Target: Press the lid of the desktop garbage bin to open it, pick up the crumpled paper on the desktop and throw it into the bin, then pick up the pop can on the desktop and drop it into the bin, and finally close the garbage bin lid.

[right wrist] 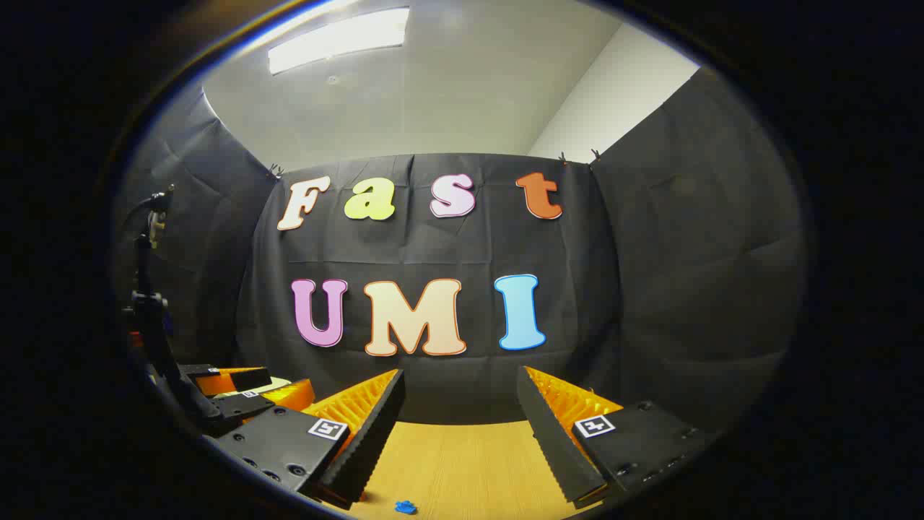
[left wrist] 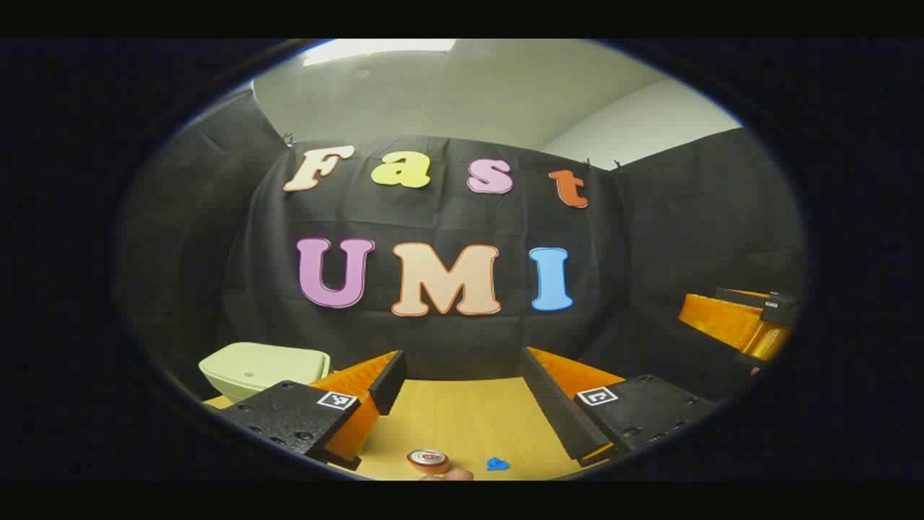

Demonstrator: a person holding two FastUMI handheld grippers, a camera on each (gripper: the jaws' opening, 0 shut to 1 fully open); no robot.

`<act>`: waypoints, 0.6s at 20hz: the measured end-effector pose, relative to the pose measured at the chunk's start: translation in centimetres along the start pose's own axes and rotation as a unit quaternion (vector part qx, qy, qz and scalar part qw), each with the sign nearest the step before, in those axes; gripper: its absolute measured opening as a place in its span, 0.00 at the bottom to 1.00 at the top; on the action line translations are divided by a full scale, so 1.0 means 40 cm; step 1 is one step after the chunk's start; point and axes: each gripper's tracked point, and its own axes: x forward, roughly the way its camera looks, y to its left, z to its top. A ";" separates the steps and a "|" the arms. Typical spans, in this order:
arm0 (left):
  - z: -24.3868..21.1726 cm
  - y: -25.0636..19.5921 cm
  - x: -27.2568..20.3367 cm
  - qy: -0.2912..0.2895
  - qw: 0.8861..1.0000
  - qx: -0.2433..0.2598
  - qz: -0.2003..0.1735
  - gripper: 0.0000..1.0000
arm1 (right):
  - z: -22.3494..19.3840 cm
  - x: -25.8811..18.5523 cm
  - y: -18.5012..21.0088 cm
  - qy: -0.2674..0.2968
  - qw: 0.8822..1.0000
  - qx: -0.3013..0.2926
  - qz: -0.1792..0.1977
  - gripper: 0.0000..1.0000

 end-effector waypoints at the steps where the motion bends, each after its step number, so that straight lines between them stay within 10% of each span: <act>1: 0.005 -0.001 -0.001 -0.003 1.000 0.002 0.001 0.94 | 0.004 0.004 -0.009 -0.002 1.000 0.000 -0.001 0.98; 12: 0.003 0.013 -0.013 0.001 1.000 0.010 0.023 0.99 | -0.028 0.020 0.004 0.006 1.000 -0.006 0.022 0.97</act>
